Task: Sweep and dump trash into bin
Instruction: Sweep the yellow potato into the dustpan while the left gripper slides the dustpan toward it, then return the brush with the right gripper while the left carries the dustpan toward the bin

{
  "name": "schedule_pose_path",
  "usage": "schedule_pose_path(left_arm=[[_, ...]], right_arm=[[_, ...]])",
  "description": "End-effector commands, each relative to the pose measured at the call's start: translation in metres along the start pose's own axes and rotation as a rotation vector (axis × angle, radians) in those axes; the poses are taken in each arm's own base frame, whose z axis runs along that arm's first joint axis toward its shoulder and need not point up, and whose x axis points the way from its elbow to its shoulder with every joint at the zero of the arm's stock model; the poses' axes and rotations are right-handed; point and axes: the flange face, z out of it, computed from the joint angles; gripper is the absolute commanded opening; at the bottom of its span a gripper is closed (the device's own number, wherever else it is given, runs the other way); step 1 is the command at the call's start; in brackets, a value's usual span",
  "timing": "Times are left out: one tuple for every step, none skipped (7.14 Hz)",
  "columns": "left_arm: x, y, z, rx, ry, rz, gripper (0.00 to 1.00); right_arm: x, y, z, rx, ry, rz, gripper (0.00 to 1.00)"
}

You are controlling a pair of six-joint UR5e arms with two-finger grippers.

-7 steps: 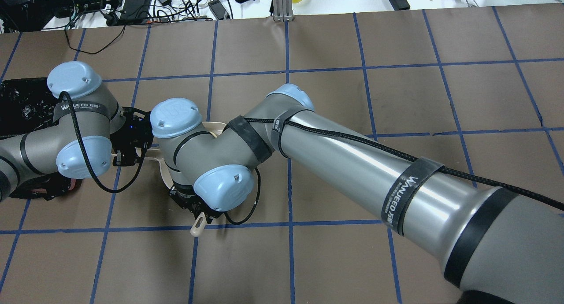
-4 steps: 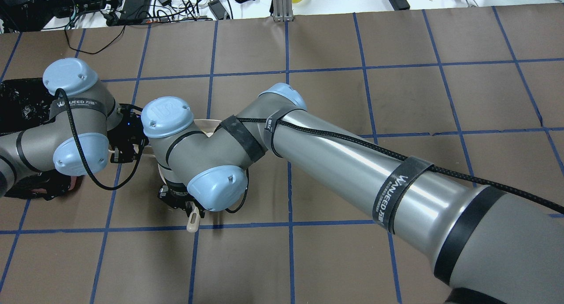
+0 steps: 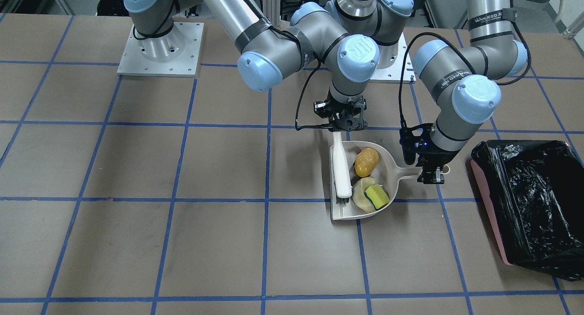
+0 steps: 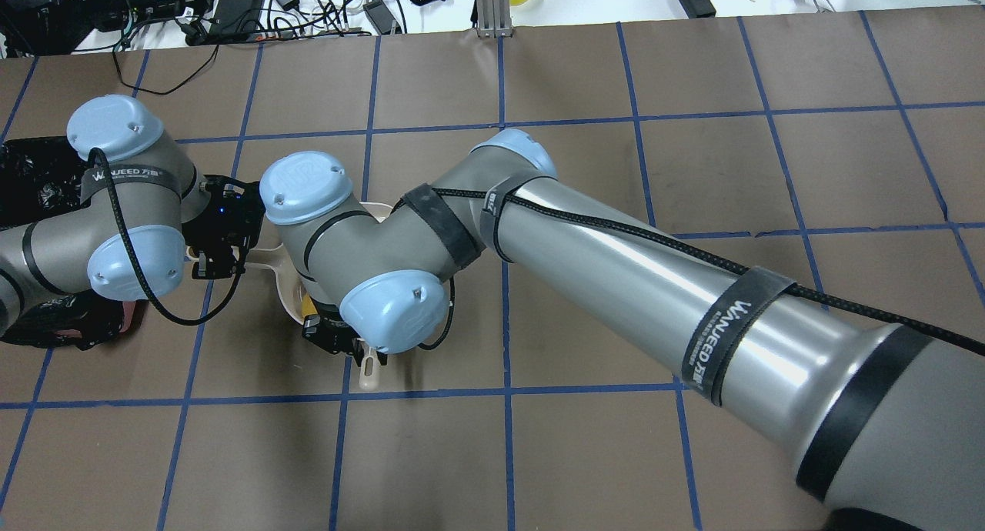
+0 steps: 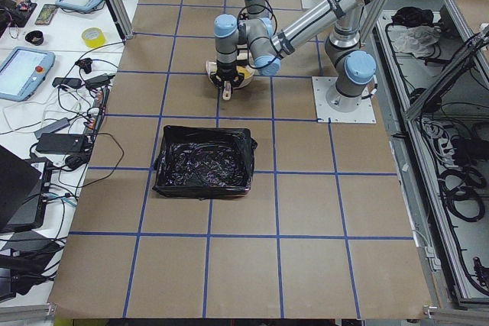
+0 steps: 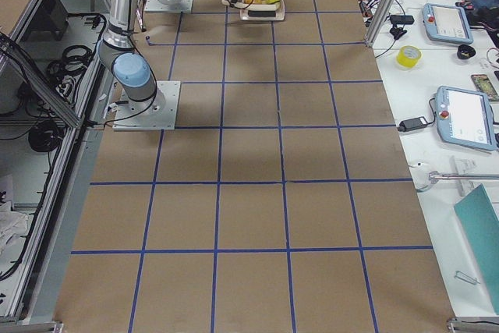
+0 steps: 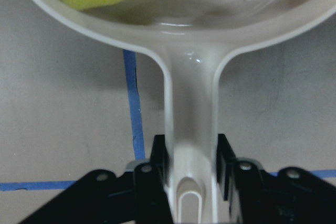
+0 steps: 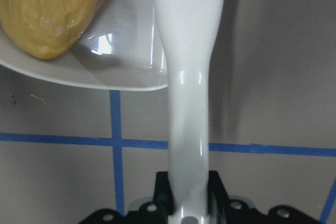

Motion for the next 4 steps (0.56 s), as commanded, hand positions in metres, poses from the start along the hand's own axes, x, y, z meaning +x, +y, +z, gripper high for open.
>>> schedule_pose_path(left_arm=[[-0.001, 0.017, 0.002, 0.061, -0.015, -0.038, 0.00], [-0.001, 0.026, 0.004, 0.109, -0.020, -0.066, 0.00], [0.001, 0.033, 0.003, 0.119, -0.020, -0.080, 0.00], [0.000, 0.033, 0.002, 0.134, -0.027, -0.083, 0.00]], right_arm=[[0.055, -0.015, -0.054, 0.006, 0.014, 0.058, 0.00], [0.101, -0.046, -0.079, 0.024, 0.008, 0.100, 0.00], [0.156, -0.082, -0.096, 0.037, -0.004, 0.101, 0.00], [0.221, -0.118, -0.106, 0.066, 0.047, 0.087, 0.00]])
